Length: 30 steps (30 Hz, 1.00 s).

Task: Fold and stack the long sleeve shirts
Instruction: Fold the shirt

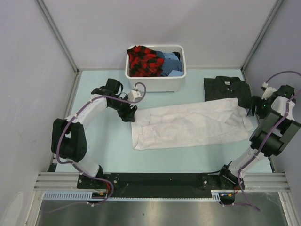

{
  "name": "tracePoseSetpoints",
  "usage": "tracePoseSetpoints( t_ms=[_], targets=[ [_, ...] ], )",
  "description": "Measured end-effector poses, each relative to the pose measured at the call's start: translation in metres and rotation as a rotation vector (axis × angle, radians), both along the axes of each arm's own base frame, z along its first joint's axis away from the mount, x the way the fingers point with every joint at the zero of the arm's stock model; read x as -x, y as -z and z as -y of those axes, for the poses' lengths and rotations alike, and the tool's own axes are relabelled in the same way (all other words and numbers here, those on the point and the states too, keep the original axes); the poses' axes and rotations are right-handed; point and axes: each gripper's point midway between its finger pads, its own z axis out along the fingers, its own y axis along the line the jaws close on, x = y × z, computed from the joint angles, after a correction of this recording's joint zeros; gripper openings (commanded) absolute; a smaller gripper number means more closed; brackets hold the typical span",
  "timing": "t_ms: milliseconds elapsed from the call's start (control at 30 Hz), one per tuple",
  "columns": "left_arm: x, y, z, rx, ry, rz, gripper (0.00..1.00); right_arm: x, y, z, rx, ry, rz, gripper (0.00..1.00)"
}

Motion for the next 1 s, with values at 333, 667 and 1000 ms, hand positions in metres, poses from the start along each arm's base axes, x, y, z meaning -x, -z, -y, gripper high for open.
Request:
tracePoseSetpoints(
  t_ms=[333,667,1000],
  targets=[
    [-0.064,0.013,-0.015,0.145,-0.222,-0.113,0.56,-0.006,-0.200,-0.257,0.087,-0.623,0.635,0.69],
    [-0.079,0.060,-0.018,0.202,-0.386,-0.307,0.56,0.171,-0.021,-0.515,-0.047,-1.432,0.402,0.65],
    [-0.078,0.082,-0.014,0.241,-0.507,-0.365,0.57,0.156,0.008,-0.574,-0.011,-1.491,0.486,0.70]
  ],
)
